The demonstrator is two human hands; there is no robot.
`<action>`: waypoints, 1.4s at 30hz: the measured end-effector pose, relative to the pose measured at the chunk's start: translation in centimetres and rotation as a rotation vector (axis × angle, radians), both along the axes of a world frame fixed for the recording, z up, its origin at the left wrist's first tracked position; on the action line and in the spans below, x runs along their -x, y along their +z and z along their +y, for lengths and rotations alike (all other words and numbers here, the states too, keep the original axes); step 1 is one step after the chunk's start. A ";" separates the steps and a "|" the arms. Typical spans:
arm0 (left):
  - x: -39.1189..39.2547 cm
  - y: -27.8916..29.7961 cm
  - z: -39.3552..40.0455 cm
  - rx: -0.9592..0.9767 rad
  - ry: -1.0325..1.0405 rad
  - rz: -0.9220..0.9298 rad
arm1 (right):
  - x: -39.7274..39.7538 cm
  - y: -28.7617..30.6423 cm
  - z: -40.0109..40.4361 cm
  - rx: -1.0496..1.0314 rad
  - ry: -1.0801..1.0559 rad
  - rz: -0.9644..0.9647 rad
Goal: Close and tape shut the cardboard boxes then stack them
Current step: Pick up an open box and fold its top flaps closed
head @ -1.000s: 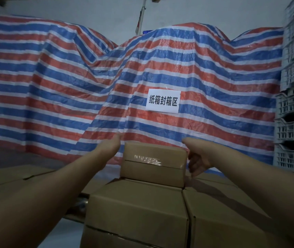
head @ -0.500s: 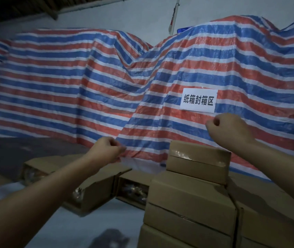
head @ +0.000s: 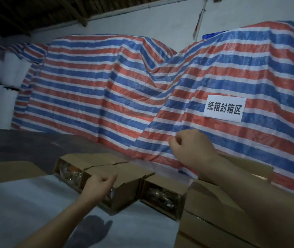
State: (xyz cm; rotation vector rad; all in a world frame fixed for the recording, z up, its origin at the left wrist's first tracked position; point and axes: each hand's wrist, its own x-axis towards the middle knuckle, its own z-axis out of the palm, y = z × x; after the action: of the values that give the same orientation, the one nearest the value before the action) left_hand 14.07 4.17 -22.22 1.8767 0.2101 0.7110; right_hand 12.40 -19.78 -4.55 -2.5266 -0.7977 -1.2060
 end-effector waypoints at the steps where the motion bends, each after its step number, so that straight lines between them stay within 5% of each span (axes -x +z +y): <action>1: -0.2 -0.7 0.4 0.014 -0.013 -0.007 | -0.2 -0.6 0.7 0.026 -0.001 0.004; 7: -1.0 -2.0 3.0 0.097 0.075 -0.058 | -2.1 -4.6 4.9 0.156 0.013 0.143; 12: -1.8 -3.7 5.1 0.370 0.098 -0.010 | -4.3 -8.1 9.4 0.363 -0.038 0.279; 17: -2.7 -4.2 7.1 0.210 0.287 -0.003 | -6.5 -11.9 13.5 0.574 -0.089 0.354; 21: -3.5 -5.3 8.7 0.264 0.411 0.008 | -8.2 -14.4 15.9 0.533 -0.104 0.382; 30: -5.2 -6.2 8.4 0.203 0.307 0.090 | -10.7 -17.4 17.2 0.466 -0.203 0.344; 42: -3.9 -4.7 7.6 0.206 0.330 0.064 | -8.6 -14.7 15.7 0.488 -0.172 0.376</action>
State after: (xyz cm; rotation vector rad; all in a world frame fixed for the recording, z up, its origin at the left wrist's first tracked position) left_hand 17.98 11.75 -26.91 1.6849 0.6218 0.8173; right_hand 21.04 -4.12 -19.23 -3.1353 -0.8717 -0.5835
